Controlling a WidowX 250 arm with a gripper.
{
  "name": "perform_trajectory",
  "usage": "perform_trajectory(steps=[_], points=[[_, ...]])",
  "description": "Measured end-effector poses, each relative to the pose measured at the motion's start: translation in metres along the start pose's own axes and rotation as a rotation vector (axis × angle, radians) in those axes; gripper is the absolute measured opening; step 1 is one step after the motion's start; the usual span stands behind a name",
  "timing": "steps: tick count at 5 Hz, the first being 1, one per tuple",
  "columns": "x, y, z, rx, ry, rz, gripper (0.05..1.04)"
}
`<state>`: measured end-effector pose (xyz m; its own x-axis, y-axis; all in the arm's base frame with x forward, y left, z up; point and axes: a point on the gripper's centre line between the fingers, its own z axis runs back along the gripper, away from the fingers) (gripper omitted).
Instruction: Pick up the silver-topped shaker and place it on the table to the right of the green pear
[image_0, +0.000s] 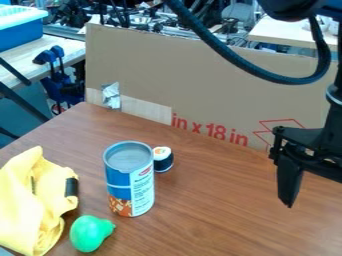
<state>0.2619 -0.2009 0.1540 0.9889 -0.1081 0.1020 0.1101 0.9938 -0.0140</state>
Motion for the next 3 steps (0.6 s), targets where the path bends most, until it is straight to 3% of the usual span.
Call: perform_trajectory(steps=[1,2,3], points=[[-0.002,0.0,-0.012,0.017,0.029,-0.004,1.001],[0.002,-0.021,-0.036,-0.013,-0.005,-0.1,1.001],[-0.006,-0.039,-0.041,-0.092,-0.006,-0.188,1.001]])
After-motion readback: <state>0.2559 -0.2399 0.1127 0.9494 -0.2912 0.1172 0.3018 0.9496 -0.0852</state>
